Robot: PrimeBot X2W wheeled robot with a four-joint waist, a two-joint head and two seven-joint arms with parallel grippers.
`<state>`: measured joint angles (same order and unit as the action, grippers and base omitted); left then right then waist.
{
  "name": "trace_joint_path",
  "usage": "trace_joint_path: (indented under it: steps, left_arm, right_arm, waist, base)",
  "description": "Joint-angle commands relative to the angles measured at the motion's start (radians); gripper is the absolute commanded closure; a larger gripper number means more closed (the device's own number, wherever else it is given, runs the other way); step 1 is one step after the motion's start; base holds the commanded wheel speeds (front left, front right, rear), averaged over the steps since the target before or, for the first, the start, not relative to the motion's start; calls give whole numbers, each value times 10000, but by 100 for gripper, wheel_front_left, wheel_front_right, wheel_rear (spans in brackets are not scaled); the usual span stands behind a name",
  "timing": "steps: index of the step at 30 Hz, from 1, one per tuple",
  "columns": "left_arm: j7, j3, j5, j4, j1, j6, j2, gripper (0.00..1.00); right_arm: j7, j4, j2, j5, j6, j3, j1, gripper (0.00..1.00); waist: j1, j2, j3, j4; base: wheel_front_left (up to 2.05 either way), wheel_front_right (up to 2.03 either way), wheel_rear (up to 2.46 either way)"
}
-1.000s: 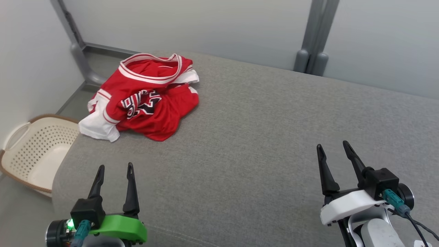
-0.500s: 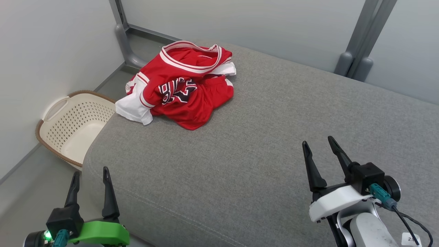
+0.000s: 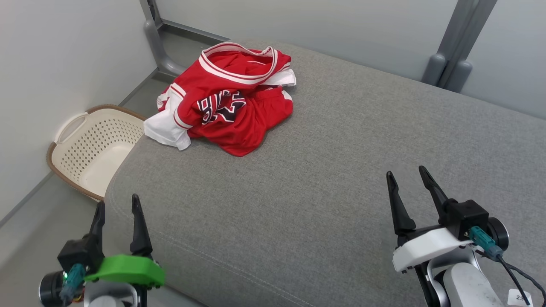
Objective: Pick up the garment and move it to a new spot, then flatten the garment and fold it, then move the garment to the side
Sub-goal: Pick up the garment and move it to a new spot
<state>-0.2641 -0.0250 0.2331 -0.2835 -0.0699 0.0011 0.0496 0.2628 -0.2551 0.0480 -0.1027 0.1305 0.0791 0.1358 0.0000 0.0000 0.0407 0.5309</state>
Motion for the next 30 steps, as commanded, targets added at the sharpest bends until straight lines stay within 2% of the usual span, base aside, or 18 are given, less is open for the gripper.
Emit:
trace_joint_path:
  steps: [1, 7, 11, 17, 22, 27, 30]
  left_arm:
    - [-7, 71, 15, -266, -508, -113, 21, 0]
    - [73, -43, 587, -2223, -2439, -487, 101, 0]
    - [794, -263, 1282, -3615, -3988, -791, 141, 0]
    - [1744, -608, 2063, -5197, -6021, -1049, 582, 0]
    - [2625, -826, 2574, -6120, -7261, -1148, 973, 0]
    - [3456, -637, 2523, -6731, -8042, -1150, 1517, 0]
    - [3875, -472, 2290, -7130, -8249, -912, 1840, 0]
  right_arm:
    - [31, 76, 42, 96, 5, -89, -157, 0]
    - [31, 318, 51, 378, 3, 125, -7, 0]
    - [-53, 524, 45, 726, 3, 222, 284, 0]
    - [-412, 1038, 45, 1176, 3, 507, 651, 0]
    - [-662, 1526, 45, 1469, 3, 621, 819, 0]
    - [-753, 1802, 39, 1498, 3, 716, 898, 0]
    - [-725, 1829, 39, 1402, 3, 768, 872, 0]
  waist:
    - [0, 0, 70, -33]
    - [0, 0, 689, -828]
    - [0, 0, 1373, -1365]
    - [0, 0, 2406, -2264]
    - [0, 0, 3144, -2849]
    - [0, 0, 3587, -3239]
    - [0, 0, 3663, -3436]
  base:
    - [0, 0, 0]
    - [0, 0, 0]
    - [0, 0, 0]
    - [0, 0, 0]
    - [0, 0, 0]
    - [0, 0, 0]
    - [0, 0, 0]
